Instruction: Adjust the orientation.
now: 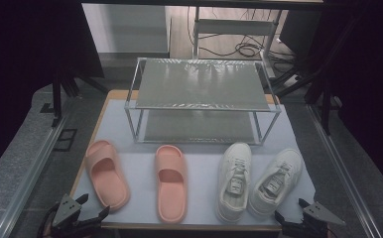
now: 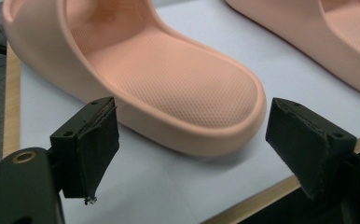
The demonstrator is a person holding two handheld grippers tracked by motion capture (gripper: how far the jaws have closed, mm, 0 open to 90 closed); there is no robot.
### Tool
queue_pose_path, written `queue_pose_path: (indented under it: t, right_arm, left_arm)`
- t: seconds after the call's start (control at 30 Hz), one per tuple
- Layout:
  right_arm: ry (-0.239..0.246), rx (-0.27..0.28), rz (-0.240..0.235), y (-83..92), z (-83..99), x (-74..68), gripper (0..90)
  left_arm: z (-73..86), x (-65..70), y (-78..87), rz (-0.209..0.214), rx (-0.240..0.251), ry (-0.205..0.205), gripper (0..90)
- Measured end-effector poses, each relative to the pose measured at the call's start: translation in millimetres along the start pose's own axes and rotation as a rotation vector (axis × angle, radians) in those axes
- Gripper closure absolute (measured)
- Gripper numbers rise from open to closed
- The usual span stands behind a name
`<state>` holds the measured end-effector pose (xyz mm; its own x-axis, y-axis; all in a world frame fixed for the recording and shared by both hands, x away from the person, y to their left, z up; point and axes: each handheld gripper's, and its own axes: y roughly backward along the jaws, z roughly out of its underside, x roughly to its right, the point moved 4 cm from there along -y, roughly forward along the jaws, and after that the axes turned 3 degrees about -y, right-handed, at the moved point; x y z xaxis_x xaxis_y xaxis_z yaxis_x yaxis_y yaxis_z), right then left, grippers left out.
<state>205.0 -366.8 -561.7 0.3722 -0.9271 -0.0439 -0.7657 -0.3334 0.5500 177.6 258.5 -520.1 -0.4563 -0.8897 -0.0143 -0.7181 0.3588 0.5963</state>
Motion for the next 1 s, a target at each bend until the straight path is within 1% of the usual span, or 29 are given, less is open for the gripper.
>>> queue_pose_path:
  t: [0.07, 0.13, 0.3, 0.4, 0.5, 0.57, 0.63, 0.73, 0.93, 1.0]
  right_arm:
    - [0.0, 0.0, 0.0, 0.0, 0.0, 0.0, 0.0]
    - [0.0, 0.001, 0.0, 0.0, 0.0, 0.0, 0.0]
    - [0.0, 0.001, 0.0, 0.0, 0.0, 0.0, 0.0]
    - [-0.001, 0.0, -0.001, 0.0, 0.1, -0.1, 0.0]
    - [0.0, 0.001, 0.0, 0.0, 0.1, 0.0, 0.0]
    - [0.001, 0.002, 0.0, 0.0, 0.1, 0.0, 0.0]
    - [0.001, 0.001, 0.0, 0.0, 0.1, 0.0, 0.0]
    - [-0.001, 0.0, -0.001, 0.0, 0.1, -0.1, 0.0]
    - [0.0, 0.001, -0.001, 0.0, 0.1, -0.1, 0.0]
    - [0.001, 0.001, 0.0, 0.0, 0.1, 0.0, 0.0]
  left_arm:
    - [-1.5, 0.2, 0.2, 0.0, 0.001, -0.001, 17.5]
    - [-6.9, 1.3, -0.2, 0.0, 0.007, -0.005, 17.9]
    - [-14.6, 2.9, -4.1, -0.002, 0.011, -0.008, 22.2]
    - [-21.4, 3.0, -9.7, 0.007, 0.02, -0.003, 25.3]
    - [-24.3, 3.1, -12.6, 0.01, 0.023, -0.009, 27.1]
    - [-28.1, 4.3, -17.3, 0.018, 0.02, -0.014, 27.9]
    - [-30.1, 4.9, -21.3, 0.012, 0.012, -0.022, 28.8]
    - [-32.6, 5.3, -27.6, 0.015, 0.006, -0.02, 30.4]
    - [-35.2, 3.7, -36.8, -0.006, -0.002, -0.022, 32.4]
    - [-36.4, 2.4, -39.2, -0.009, -0.003, -0.018, 35.2]
